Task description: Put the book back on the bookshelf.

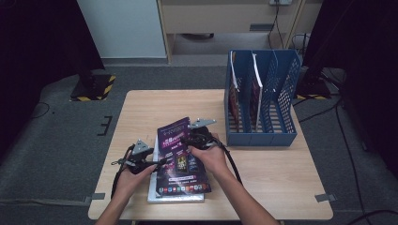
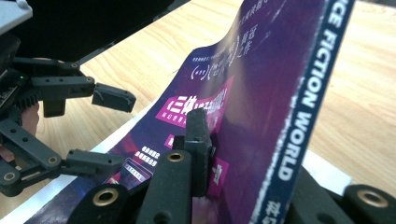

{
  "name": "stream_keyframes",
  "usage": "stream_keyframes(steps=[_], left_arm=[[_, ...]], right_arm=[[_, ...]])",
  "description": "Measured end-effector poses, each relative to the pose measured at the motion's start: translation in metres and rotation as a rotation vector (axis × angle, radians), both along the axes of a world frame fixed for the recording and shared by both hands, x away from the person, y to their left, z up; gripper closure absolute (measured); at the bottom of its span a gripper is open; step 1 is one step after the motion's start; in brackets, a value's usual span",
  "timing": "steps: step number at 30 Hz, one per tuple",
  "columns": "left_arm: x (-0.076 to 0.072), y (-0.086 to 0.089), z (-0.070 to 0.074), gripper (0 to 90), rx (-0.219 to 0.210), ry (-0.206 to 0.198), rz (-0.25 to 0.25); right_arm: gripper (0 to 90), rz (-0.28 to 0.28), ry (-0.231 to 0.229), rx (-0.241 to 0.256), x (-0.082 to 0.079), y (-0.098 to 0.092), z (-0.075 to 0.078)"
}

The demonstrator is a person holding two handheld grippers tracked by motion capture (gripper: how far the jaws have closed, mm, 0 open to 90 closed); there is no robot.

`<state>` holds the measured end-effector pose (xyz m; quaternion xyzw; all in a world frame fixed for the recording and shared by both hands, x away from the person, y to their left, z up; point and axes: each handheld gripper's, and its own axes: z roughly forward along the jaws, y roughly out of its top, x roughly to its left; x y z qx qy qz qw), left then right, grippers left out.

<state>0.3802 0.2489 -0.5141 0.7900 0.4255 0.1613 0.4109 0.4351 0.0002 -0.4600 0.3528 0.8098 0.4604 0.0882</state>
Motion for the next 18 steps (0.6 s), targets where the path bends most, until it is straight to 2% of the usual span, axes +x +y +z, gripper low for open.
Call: stream_keyframes(steps=[3, 10, 18], left_arm=[[0.0, -0.002, 0.0, 21.3, -0.014, 0.003, -0.008], [0.001, -0.007, -0.003, 17.3, -0.029, 0.019, -0.044], [0.002, -0.009, -0.002, 21.9, -0.089, 0.032, -0.094]], right_arm=[[79.8, -0.003, -0.011, 0.01, -0.001, -0.002, 0.003], [80.8, 0.011, -0.102, 0.042, -0.007, -0.004, 0.015], [82.0, 0.027, -0.187, 0.111, -0.011, -0.006, 0.028]])
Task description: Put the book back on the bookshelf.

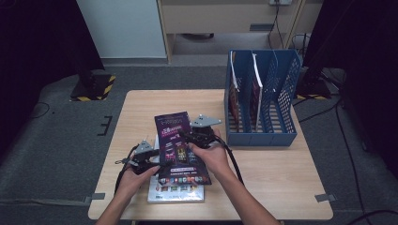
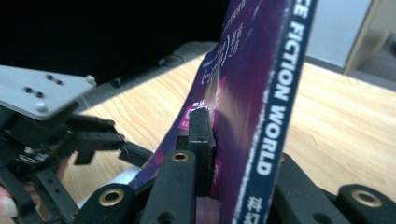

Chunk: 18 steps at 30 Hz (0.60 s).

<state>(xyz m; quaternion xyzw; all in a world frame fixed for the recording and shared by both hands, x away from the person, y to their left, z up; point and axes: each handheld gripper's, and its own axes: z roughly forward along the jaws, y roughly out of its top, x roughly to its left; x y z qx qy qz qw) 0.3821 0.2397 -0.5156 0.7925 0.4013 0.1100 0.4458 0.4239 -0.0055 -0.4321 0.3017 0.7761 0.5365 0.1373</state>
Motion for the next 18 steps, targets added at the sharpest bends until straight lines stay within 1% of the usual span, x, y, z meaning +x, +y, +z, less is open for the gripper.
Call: stream_keyframes(steps=[1, 3, 5, 7, 10, 11, 12, 14, 15, 16, 18], left_arm=[[0.001, 0.001, 0.0, 23.8, -0.024, 0.006, -0.009], [0.001, 0.001, 0.0, 25.0, -0.031, 0.006, -0.014], [0.002, 0.003, 0.0, 26.0, -0.036, 0.012, -0.017], [0.002, 0.005, 0.0, 28.5, -0.05, 0.018, -0.018], [0.003, 0.008, 0.001, 33.1, -0.057, 0.017, -0.014], [0.004, 0.01, 0.002, 35.3, -0.066, 0.021, -0.006], [0.005, 0.011, 0.002, 39.7, -0.072, 0.023, -0.004], [0.006, 0.014, 0.004, 45.4, -0.078, 0.018, 0.0], [0.005, 0.015, 0.006, 48.6, -0.073, 0.006, 0.007], [0.006, 0.016, 0.007, 55.4, -0.068, 0.0, 0.014], [0.006, 0.018, 0.008, 62.5, -0.068, -0.003, 0.018]], right_arm=[[82.1, 0.005, -0.009, 0.002, 0.0, 0.0, 0.001], [82.5, 0.018, -0.02, 0.019, -0.001, 0.0, 0.002], [82.7, 0.023, -0.028, 0.025, -0.001, 0.0, 0.003], [82.9, 0.031, -0.041, 0.036, -0.002, 0.0, 0.004], [83.1, 0.048, -0.054, 0.05, -0.004, 0.001, 0.005], [83.2, 0.052, -0.056, 0.053, -0.004, 0.001, 0.005], [83.3, 0.055, -0.059, 0.056, -0.005, 0.001, 0.005], [83.4, 0.066, -0.067, 0.058, -0.005, 0.001, 0.005], [83.5, 0.07, -0.074, 0.058, -0.006, 0.001, 0.005], [83.6, 0.077, -0.076, 0.065, -0.006, 0.001, 0.006], [83.7, 0.08, -0.084, 0.065, -0.006, 0.0, 0.007]])
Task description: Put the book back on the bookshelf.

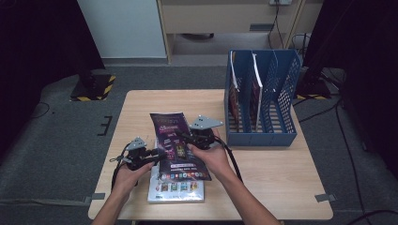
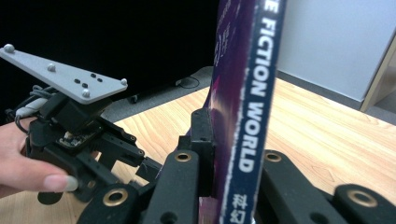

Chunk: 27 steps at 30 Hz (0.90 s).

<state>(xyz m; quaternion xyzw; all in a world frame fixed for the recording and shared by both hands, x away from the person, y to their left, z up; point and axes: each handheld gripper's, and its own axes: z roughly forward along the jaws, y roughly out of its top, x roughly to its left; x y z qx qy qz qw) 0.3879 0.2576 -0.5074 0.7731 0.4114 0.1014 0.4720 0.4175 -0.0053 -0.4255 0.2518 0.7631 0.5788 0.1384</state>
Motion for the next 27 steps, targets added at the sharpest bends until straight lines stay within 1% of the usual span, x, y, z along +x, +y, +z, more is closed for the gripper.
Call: stream_keyframes(steps=[5, 8, 11, 18, 19, 21, 23, 24, 25, 27], left_arm=[[0.0, 0.003, 0.003, 71.4, 0.007, 0.014, 0.002], [0.0, 0.005, 0.004, 74.9, 0.003, 0.01, 0.005], [-0.001, 0.006, 0.007, 76.4, 0.007, -0.006, 0.008], [-0.003, 0.007, 0.012, 78.6, -0.008, -0.043, 0.018], [-0.004, 0.007, 0.014, 78.7, -0.007, -0.048, 0.018], [-0.005, 0.007, 0.017, 79.1, 0.001, -0.072, 0.019], [-0.006, 0.008, 0.022, 79.4, 0.007, -0.095, 0.025], [-0.006, 0.008, 0.022, 79.6, 0.007, -0.095, 0.025], [-0.006, 0.007, 0.024, 79.7, 0.009, -0.107, 0.024], [-0.006, 0.007, 0.025, 79.7, 0.014, -0.115, 0.022]], right_arm=[[83.7, 0.014, -0.01, 0.005, -0.001, -0.001, 0.0], [83.5, 0.018, -0.01, 0.013, 0.0, -0.002, 0.0], [83.6, 0.015, -0.01, 0.01, 0.0, -0.003, 0.001], [83.2, 0.003, 0.001, 0.013, 0.002, -0.009, 0.003], [83.1, 0.004, 0.0, 0.007, 0.002, -0.01, 0.004], [82.5, 0.004, -0.006, 0.004, 0.002, -0.012, 0.007], [82.0, 0.004, -0.009, 0.013, 0.002, -0.014, 0.009], [81.4, 0.013, -0.009, 0.021, 0.001, -0.016, 0.011], [81.0, 0.021, -0.009, 0.025, 0.001, -0.017, 0.012], [80.0, 0.025, -0.012, 0.023, 0.001, -0.018, 0.013]])
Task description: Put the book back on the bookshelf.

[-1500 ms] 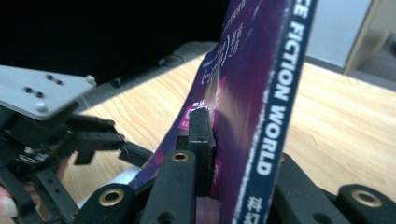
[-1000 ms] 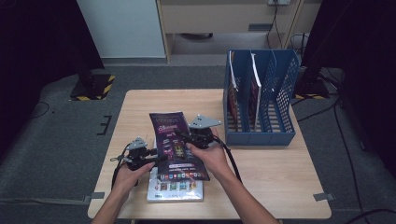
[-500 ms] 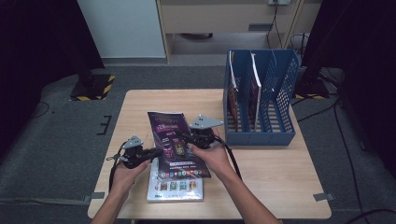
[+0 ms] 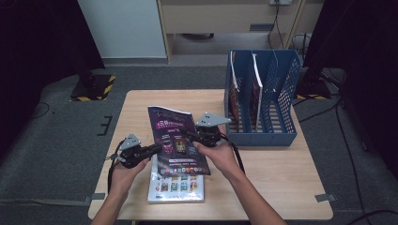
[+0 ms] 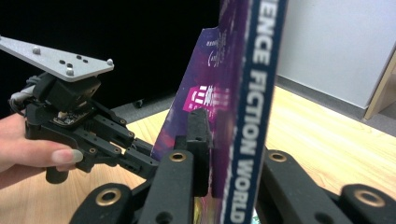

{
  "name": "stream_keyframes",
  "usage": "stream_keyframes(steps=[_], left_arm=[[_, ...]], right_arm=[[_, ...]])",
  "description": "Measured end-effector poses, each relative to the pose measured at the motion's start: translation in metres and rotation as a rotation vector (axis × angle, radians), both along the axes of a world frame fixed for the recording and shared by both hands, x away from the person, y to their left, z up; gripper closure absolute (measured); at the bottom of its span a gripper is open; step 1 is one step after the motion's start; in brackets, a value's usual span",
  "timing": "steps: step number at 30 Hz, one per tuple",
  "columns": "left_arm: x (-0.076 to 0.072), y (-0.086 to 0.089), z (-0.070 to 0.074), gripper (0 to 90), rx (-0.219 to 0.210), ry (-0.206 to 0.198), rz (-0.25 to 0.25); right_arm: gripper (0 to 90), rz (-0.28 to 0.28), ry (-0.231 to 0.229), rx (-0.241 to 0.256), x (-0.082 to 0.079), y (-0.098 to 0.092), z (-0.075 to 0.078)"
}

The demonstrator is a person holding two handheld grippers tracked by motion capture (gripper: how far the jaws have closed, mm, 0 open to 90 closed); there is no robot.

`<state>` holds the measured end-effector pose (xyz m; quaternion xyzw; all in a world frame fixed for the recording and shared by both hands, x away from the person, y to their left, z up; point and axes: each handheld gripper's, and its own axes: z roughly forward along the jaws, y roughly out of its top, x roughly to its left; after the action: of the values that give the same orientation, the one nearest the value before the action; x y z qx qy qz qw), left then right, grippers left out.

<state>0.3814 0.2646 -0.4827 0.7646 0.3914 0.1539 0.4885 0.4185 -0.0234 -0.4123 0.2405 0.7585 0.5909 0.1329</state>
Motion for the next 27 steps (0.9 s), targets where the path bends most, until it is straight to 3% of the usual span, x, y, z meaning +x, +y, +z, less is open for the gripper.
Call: stream_keyframes(steps=[5, 19, 27], left_arm=[[-0.002, 0.001, 0.003, 79.9, -0.003, -0.017, -0.001], [-0.005, 0.004, 0.01, 80.6, -0.002, -0.065, 0.002], [-0.007, 0.005, 0.013, 80.8, -0.005, -0.077, -0.001]], right_arm=[[78.0, 0.015, -0.014, -0.02, 0.0, -0.001, 0.005], [74.5, 0.037, -0.025, 0.01, 0.0, -0.001, 0.014], [71.7, 0.076, -0.051, -0.023, -0.003, 0.003, 0.024]])
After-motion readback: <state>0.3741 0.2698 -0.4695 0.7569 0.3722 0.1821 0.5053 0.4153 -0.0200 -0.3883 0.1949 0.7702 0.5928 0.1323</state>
